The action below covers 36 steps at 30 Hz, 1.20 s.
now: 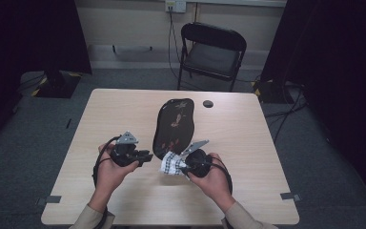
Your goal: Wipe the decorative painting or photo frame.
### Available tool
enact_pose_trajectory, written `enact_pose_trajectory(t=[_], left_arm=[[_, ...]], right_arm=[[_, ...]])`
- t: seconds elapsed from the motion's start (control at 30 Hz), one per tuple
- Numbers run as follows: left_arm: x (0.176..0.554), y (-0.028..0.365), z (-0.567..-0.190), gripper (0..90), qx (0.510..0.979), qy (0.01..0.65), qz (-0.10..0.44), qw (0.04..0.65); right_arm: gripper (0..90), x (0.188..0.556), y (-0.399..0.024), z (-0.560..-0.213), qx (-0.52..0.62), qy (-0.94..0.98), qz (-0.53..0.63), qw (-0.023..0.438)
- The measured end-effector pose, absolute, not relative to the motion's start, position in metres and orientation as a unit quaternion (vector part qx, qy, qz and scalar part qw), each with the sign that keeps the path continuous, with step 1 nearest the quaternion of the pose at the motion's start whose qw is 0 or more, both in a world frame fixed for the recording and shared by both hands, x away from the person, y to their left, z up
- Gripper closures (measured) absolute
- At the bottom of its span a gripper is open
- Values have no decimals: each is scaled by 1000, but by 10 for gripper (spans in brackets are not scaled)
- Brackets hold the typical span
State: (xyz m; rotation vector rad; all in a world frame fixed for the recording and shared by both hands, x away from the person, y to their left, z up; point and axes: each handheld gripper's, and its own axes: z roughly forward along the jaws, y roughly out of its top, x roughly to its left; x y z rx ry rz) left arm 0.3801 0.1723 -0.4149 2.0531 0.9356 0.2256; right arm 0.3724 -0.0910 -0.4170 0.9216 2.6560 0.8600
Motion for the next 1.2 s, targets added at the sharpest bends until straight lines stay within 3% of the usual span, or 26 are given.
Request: enact_pose_trajectory(t=[0.27,0.4,1.2], left_arm=[[379,174,-413,738,818,376,92,425],[379,177,-413,740,816,380,90,425],[380,178,-412,708,814,379,84,431]], right_arm=[[782,359,-72,-360,266,895,333,131],[780,360,-65,-350,258,895,336,137],[779,373,-80,-451,302,910,276,68]])
